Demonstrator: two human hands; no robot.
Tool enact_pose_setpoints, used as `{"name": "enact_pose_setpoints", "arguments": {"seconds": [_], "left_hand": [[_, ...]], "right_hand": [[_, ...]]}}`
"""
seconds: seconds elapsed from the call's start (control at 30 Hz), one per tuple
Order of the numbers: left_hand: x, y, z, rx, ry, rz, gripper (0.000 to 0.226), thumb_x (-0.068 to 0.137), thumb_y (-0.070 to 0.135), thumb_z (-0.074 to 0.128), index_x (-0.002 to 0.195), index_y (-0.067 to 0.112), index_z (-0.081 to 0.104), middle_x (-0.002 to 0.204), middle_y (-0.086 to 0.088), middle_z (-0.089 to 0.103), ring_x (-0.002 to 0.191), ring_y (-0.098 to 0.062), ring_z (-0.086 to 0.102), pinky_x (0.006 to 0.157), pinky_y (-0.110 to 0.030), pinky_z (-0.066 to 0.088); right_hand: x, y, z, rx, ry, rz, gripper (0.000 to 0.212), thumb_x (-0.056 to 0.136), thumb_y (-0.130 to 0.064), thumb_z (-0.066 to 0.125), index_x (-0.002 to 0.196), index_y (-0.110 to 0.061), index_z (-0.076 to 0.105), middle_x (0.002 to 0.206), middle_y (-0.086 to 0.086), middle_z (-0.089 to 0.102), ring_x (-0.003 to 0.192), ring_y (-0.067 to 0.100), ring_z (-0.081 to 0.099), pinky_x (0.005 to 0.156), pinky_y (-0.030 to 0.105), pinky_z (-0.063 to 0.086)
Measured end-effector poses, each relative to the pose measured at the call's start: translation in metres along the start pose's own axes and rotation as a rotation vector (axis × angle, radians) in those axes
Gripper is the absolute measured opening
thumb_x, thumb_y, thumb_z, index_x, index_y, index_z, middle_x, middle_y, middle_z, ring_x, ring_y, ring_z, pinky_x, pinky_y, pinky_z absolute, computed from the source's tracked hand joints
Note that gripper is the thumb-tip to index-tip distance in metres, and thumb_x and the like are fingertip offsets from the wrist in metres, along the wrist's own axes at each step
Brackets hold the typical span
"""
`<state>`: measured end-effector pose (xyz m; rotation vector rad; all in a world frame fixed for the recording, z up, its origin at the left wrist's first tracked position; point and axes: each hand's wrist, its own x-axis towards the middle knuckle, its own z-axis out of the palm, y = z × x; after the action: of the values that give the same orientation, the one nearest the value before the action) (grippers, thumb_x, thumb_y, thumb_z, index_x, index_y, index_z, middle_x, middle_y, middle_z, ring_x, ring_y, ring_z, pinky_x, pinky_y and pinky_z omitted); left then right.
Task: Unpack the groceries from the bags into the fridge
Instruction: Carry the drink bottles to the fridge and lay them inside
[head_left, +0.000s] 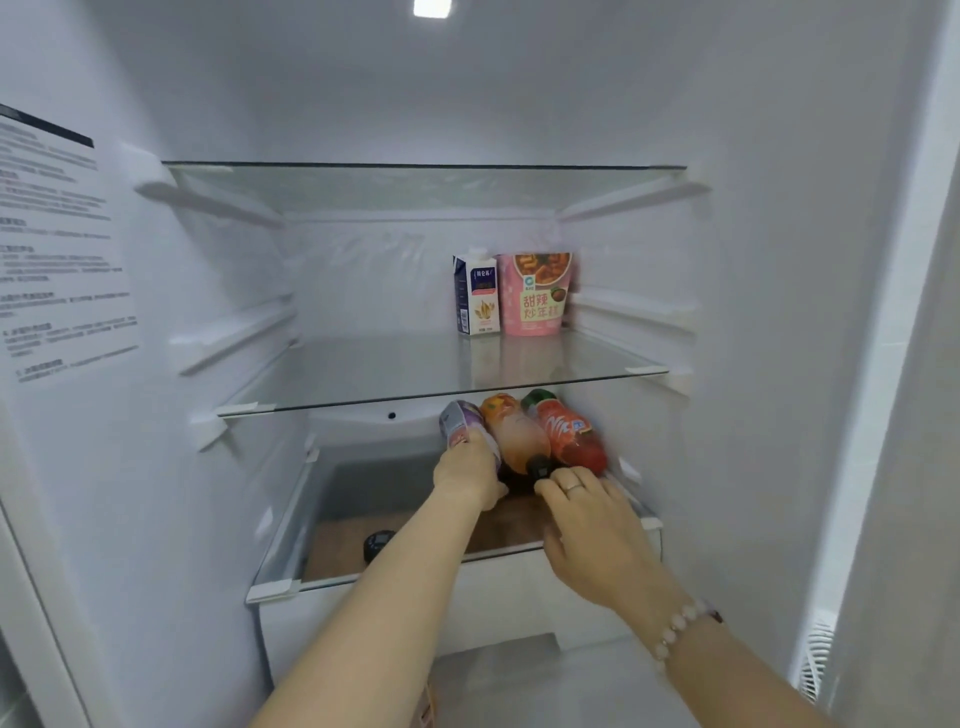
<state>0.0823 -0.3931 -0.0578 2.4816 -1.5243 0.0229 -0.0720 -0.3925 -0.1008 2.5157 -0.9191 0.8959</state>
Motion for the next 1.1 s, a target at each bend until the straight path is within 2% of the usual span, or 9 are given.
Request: {"name": "enact_pose_setpoints", "arguments": {"seconds": [0.17,0.33,0.47,0.6,0.7,0.77,0.87,0.93,1.1], "left_hand": [[0.013,0.006,0.001,0.054,-0.071,-0.041,0.076,0.084,0.035,0.067,0.142,0.005,0.026,0.124,-0.013,0.055,0.108,-0.028,0.056,0.086,-0.031,0.046],[0.015,0.003,0.004,0.064,-0.001,0.006,0.080,0.085,0.032,0.066,0.142,0.003,0.018,0.122,-0.016,0.055,0.107,-0.030,0.057,0.083,-0.033,0.047],[0.009,-0.002,-0.004,0.078,-0.055,0.058,0.074,0.087,0.043,0.061,0.139,0.004,0.025,0.117,-0.012,0.058,0.102,-0.026,0.059,0.085,-0.032,0.048],[-0.014,-0.008,-0.035,0.236,-0.103,0.168,0.070,0.092,0.054,0.043,0.142,0.008,0.028,0.128,-0.012,0.054,0.111,-0.026,0.054,0.090,-0.034,0.045],[-0.043,-0.023,-0.062,0.254,-0.018,0.284,0.058,0.090,0.053,0.047,0.134,0.016,0.043,0.126,-0.008,0.056,0.108,-0.024,0.055,0.087,-0.033,0.046],[-0.067,-0.038,-0.073,0.234,-0.083,0.289,0.060,0.087,0.052,0.054,0.135,0.018,0.043,0.127,-0.006,0.055,0.111,-0.024,0.054,0.087,-0.032,0.045],[-0.097,-0.060,-0.074,0.290,-0.271,0.147,0.075,0.077,0.057,0.063,0.136,0.016,0.041,0.131,-0.005,0.052,0.114,-0.024,0.053,0.093,-0.035,0.047],[-0.110,-0.068,-0.066,0.274,-0.345,0.080,0.072,0.073,0.055,0.069,0.130,0.016,0.047,0.122,-0.004,0.057,0.103,-0.022,0.057,0.084,-0.033,0.050],[-0.131,-0.073,-0.053,0.240,-0.222,0.082,0.047,0.070,0.038,0.077,0.099,0.018,0.046,0.104,-0.004,0.058,0.084,-0.019,0.053,0.064,-0.028,0.044]], "right_hand": [[0.005,-0.001,-0.007,-0.002,-0.002,0.021,0.053,0.046,-0.021,0.084,0.097,-0.017,0.070,0.088,-0.002,0.068,0.079,0.016,0.066,0.063,0.029,0.056],[0.003,-0.002,-0.004,-0.026,-0.043,0.001,0.056,0.047,-0.022,0.082,0.100,-0.015,0.069,0.089,0.000,0.067,0.080,0.017,0.065,0.064,0.029,0.055],[0.003,-0.003,0.000,-0.042,-0.110,0.036,0.050,0.048,-0.024,0.080,0.097,-0.017,0.068,0.090,0.000,0.067,0.080,0.018,0.064,0.063,0.030,0.054],[0.004,-0.013,-0.002,-0.054,-0.221,0.026,0.041,0.078,-0.025,0.062,0.118,-0.017,0.056,0.119,0.003,0.056,0.111,0.022,0.053,0.087,0.035,0.046],[0.008,-0.023,-0.003,-0.049,-0.205,-0.002,0.043,0.082,-0.024,0.056,0.124,-0.015,0.052,0.125,0.005,0.052,0.119,0.024,0.047,0.092,0.036,0.041],[0.011,-0.034,-0.005,-0.032,-0.198,-0.012,0.045,0.079,-0.024,0.059,0.123,-0.014,0.053,0.123,0.007,0.054,0.118,0.027,0.048,0.090,0.038,0.041],[0.014,-0.052,-0.006,-0.012,-0.216,-0.048,0.050,0.083,-0.026,0.056,0.130,-0.016,0.044,0.132,0.005,0.046,0.124,0.024,0.040,0.097,0.036,0.037],[0.015,-0.063,-0.006,0.004,-0.231,-0.058,0.051,0.085,-0.026,0.055,0.133,-0.017,0.040,0.135,0.003,0.042,0.127,0.022,0.036,0.099,0.034,0.034],[0.008,-0.080,-0.009,0.039,-0.247,-0.108,0.053,0.085,-0.023,0.054,0.135,-0.016,0.037,0.137,0.003,0.040,0.129,0.022,0.034,0.100,0.033,0.033]]}}
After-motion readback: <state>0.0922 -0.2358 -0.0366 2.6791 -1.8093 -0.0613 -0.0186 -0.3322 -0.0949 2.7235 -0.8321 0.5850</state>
